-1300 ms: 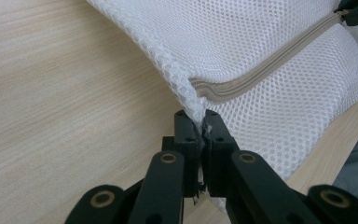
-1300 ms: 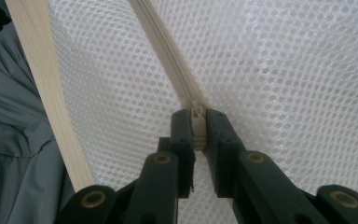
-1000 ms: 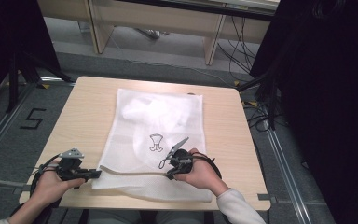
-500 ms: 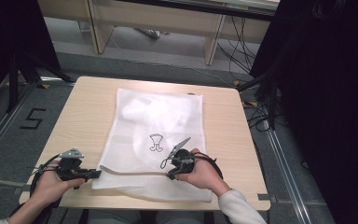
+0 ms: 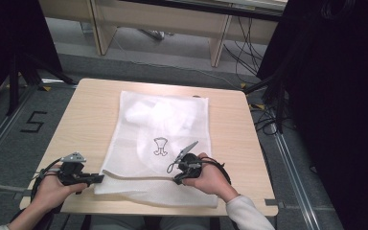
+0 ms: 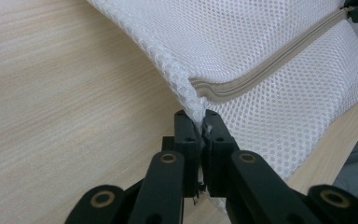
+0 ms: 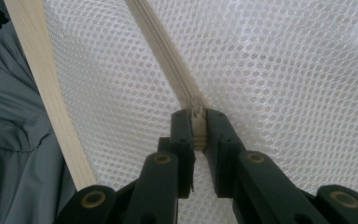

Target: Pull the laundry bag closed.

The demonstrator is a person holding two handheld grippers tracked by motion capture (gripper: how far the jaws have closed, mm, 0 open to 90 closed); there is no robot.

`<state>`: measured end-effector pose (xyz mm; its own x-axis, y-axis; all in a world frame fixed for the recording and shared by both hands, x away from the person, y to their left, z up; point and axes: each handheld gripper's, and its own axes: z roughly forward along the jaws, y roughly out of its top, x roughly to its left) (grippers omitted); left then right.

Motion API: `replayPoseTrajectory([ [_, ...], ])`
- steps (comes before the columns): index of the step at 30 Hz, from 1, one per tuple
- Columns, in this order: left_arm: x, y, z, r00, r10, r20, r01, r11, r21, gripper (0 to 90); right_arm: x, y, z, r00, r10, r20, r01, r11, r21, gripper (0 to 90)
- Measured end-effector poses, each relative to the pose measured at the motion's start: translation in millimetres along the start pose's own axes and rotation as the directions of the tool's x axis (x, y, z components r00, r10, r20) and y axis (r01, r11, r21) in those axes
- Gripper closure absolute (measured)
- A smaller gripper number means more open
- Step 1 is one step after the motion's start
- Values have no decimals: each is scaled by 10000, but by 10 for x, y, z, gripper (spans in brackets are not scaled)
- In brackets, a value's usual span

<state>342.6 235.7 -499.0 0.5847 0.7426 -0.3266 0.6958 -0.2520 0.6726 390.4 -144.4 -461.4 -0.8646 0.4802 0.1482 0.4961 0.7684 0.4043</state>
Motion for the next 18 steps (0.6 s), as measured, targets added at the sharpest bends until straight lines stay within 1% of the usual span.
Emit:
replayPoseTrajectory([
  [3,4,0,-3,10000,35,-16,-35,10000,20,857,4,-9,3,10000,85,16,-85,10000,0,827],
  [4,4,0,-5,10000,46,-8,-46,10000,29,858,-2,-11,-3,10000,45,61,-46,10000,40,827],
  [5,0,-1,-1,10000,7,-14,-7,10000,-16,858,-6,-16,-5,10000,68,-11,-68,10000,32,827],
  [6,5,0,-6,10000,56,-17,-56,10000,37,857,-8,-21,-8,10000,66,33,-66,10000,53,827],
  [7,1,0,-2,10000,8,-16,-8,10000,-9,857,-14,-29,-7,10000,41,68,-41,10000,15,827],
  [9,1,0,-1,10000,20,-23,-20,10000,-4,858,-18,-39,-19,9999,100,4,-100,9999,-3,827],
  [12,5,0,-4,10000,48,-25,-48,10000,36,857,-27,-54,-25,9999,144,59,-144,9999,-11,827],
  [13,5,0,-4,10000,54,-23,-54,10000,36,858,-34,-58,-27,9999,91,62,-91,10000,-13,827],
  [15,1,0,0,10000,12,-21,-12,10000,-4,858,-35,-65,-33,9999,140,-16,-140,9999,-12,827],
  [18,5,0,-5,10000,44,-16,-44,10000,29,858,-35,-68,-40,9998,188,48,-188,9998,22,827],
])
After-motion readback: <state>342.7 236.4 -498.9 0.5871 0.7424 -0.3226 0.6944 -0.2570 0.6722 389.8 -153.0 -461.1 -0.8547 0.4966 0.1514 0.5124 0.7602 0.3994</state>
